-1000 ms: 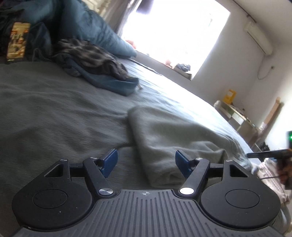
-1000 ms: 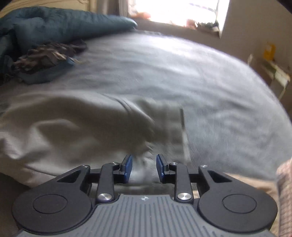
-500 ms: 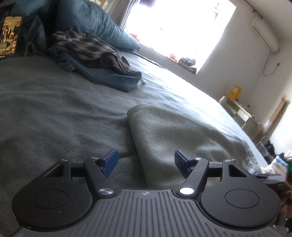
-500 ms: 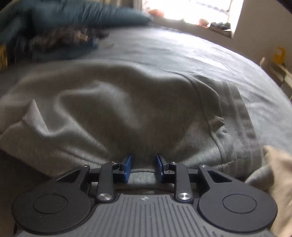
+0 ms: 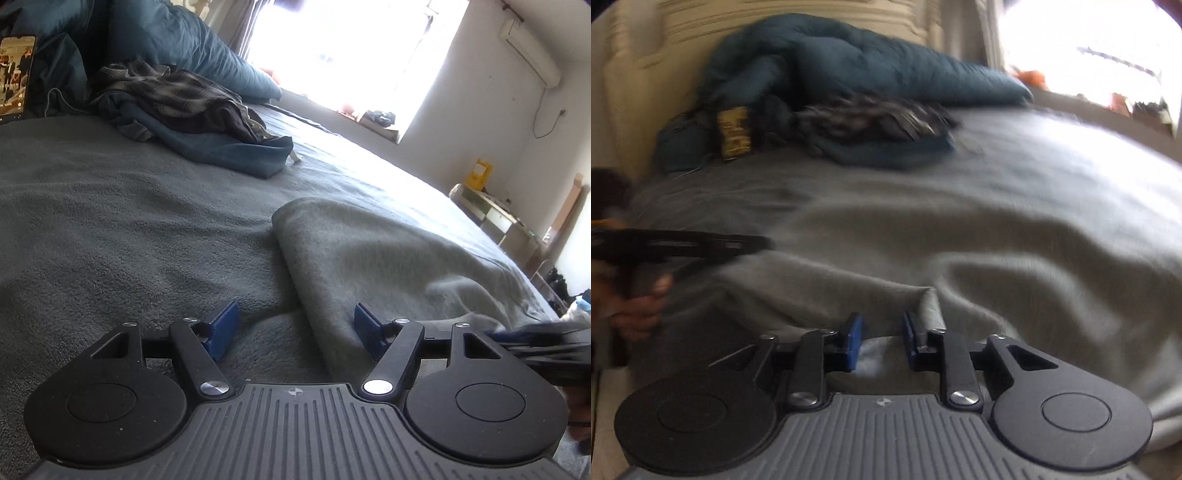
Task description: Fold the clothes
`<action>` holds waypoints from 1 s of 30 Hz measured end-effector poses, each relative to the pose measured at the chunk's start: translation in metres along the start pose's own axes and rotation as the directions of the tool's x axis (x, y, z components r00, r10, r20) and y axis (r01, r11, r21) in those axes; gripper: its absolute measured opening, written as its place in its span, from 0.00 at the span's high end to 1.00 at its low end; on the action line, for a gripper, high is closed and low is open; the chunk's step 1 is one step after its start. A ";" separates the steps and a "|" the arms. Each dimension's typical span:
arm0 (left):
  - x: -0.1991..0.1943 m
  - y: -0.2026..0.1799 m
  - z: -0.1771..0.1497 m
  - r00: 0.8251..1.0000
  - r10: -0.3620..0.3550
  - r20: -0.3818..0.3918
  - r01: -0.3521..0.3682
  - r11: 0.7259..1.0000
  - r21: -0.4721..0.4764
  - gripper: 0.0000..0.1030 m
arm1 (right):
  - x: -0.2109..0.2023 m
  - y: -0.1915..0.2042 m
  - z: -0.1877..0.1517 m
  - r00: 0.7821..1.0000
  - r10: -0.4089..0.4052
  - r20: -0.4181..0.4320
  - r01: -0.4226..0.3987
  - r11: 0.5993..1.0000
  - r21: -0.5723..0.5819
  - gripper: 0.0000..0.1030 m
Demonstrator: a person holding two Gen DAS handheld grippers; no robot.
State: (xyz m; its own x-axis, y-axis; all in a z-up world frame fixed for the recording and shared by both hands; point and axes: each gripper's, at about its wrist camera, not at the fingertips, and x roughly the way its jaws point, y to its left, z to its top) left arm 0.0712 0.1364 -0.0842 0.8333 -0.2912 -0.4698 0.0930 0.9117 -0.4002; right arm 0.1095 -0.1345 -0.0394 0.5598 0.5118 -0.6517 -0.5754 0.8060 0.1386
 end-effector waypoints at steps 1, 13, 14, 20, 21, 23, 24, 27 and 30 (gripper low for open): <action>-0.002 0.001 0.000 1.000 -0.005 0.006 0.005 1.000 0.004 0.33 | 0.006 -0.010 -0.005 1.000 0.023 0.020 -0.024 0.997 0.074 0.81; -0.013 -0.011 0.001 0.994 -0.098 0.045 0.096 0.995 0.038 0.32 | 0.015 -0.005 -0.011 0.996 -0.079 0.037 0.075 0.992 0.098 0.81; -0.011 -0.016 0.000 0.993 -0.111 0.037 0.109 0.993 0.051 0.32 | 0.018 -0.001 -0.019 0.992 -0.100 0.081 0.094 0.993 0.071 0.81; 0.005 -0.023 -0.014 0.998 -0.056 -0.028 0.058 0.995 0.078 0.32 | -0.012 0.018 0.013 0.985 -0.157 0.073 0.155 0.987 0.038 0.79; 0.004 -0.019 -0.015 0.997 -0.068 -0.027 0.069 0.995 0.066 0.32 | -0.015 0.028 0.021 0.984 -0.152 0.098 0.151 0.988 0.018 0.78; 0.003 -0.012 -0.019 0.996 -0.091 -0.023 0.092 0.995 0.045 0.32 | -0.012 0.046 0.045 0.980 -0.141 0.143 0.146 0.989 -0.021 0.78; 0.003 -0.010 -0.020 0.995 -0.096 -0.020 0.097 0.994 0.046 0.32 | -0.007 0.051 0.057 0.982 -0.109 0.154 0.115 0.993 -0.031 0.78; 0.002 -0.010 -0.024 0.995 -0.100 -0.010 0.100 0.992 0.073 0.32 | 0.032 0.054 0.081 0.991 -0.053 0.122 0.056 0.998 -0.019 0.78; 0.001 -0.011 -0.029 0.995 -0.098 -0.005 0.098 0.988 0.117 0.32 | 0.102 0.033 0.079 0.994 -0.110 -0.025 0.111 0.994 0.025 0.81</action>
State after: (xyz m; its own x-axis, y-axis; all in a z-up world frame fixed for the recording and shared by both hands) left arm 0.0558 0.1174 -0.1028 0.8177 -0.3804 -0.4320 0.2369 0.9064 -0.3496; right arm 0.1942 -0.0326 -0.0425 0.6050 0.4123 -0.6812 -0.4949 0.8649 0.0840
